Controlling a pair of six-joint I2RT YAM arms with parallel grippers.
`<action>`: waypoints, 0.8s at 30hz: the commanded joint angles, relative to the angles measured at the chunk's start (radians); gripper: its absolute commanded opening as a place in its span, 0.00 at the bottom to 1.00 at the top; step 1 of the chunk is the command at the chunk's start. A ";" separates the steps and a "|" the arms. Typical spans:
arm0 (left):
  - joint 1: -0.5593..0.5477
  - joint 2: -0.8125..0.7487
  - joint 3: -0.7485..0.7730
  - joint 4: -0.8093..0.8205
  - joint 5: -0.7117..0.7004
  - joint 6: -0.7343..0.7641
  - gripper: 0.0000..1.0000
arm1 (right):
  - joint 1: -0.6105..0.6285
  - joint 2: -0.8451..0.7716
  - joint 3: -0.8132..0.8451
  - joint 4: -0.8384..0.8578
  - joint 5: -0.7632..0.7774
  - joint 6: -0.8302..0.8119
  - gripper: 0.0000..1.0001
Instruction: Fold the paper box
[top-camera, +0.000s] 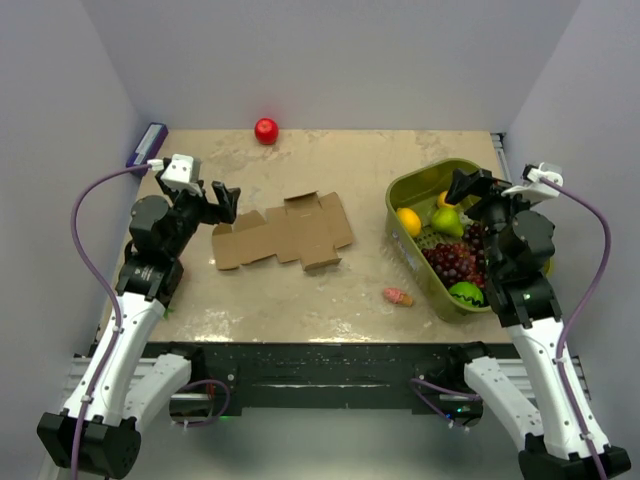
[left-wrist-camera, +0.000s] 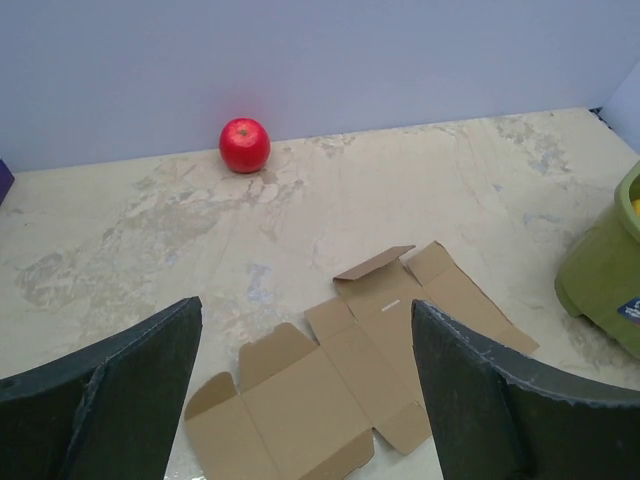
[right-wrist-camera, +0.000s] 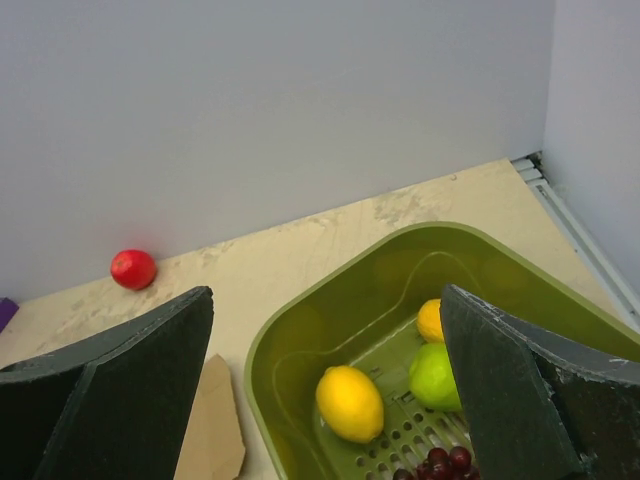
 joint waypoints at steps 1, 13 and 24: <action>0.004 -0.013 -0.008 0.045 0.033 0.018 0.90 | 0.000 0.014 0.049 -0.016 -0.062 0.016 0.99; 0.004 -0.010 -0.018 0.053 0.108 0.021 0.89 | 0.000 -0.023 0.052 -0.062 -0.083 -0.004 0.99; -0.062 0.107 0.016 0.162 0.283 0.017 0.83 | 0.001 0.038 0.110 -0.219 -0.354 -0.058 0.99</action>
